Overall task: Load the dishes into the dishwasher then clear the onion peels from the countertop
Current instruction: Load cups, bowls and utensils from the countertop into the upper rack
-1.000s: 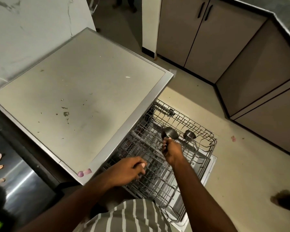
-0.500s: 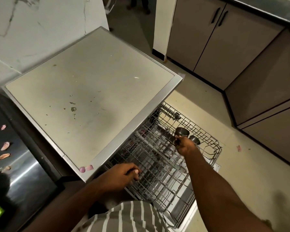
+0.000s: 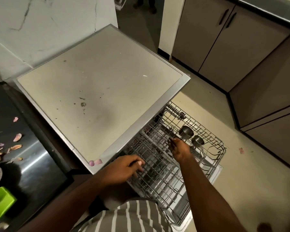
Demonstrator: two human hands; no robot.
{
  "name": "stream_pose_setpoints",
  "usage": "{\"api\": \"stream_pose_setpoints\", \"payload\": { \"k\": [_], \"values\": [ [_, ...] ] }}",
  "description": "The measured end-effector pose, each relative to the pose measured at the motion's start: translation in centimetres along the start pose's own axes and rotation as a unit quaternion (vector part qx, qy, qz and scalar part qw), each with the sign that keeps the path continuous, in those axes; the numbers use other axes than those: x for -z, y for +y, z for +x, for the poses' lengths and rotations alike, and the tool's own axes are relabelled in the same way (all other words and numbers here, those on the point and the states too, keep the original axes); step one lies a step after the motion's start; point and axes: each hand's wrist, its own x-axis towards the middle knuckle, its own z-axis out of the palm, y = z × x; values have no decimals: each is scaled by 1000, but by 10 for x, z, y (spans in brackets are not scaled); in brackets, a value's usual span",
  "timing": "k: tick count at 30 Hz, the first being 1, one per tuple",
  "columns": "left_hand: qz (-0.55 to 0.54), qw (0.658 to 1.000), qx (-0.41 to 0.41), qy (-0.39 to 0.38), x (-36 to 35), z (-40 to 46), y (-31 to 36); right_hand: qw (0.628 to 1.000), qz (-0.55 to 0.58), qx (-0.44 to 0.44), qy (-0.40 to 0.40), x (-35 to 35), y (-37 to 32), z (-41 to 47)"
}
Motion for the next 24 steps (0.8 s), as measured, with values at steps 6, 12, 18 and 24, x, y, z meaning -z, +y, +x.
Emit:
{"api": "stream_pose_setpoints", "payload": {
  "k": [6, 12, 18, 24],
  "values": [
    [-96, 994, -31, 50, 13, -20, -15, 995, -10, 92, -29, -35, 27, -59],
    [-159, 977, -41, 135, 46, -67, -46, 944, -134, 295, -62, -91, 61, -153],
    [-226, 938, -44, 258, 76, -127, -93, 886, -240, 323, -231, -146, 108, -204],
    [-118, 855, -39, 504, 104, -188, -148, 842, -321, 298, -313, -191, 150, -238]
  ]
}}
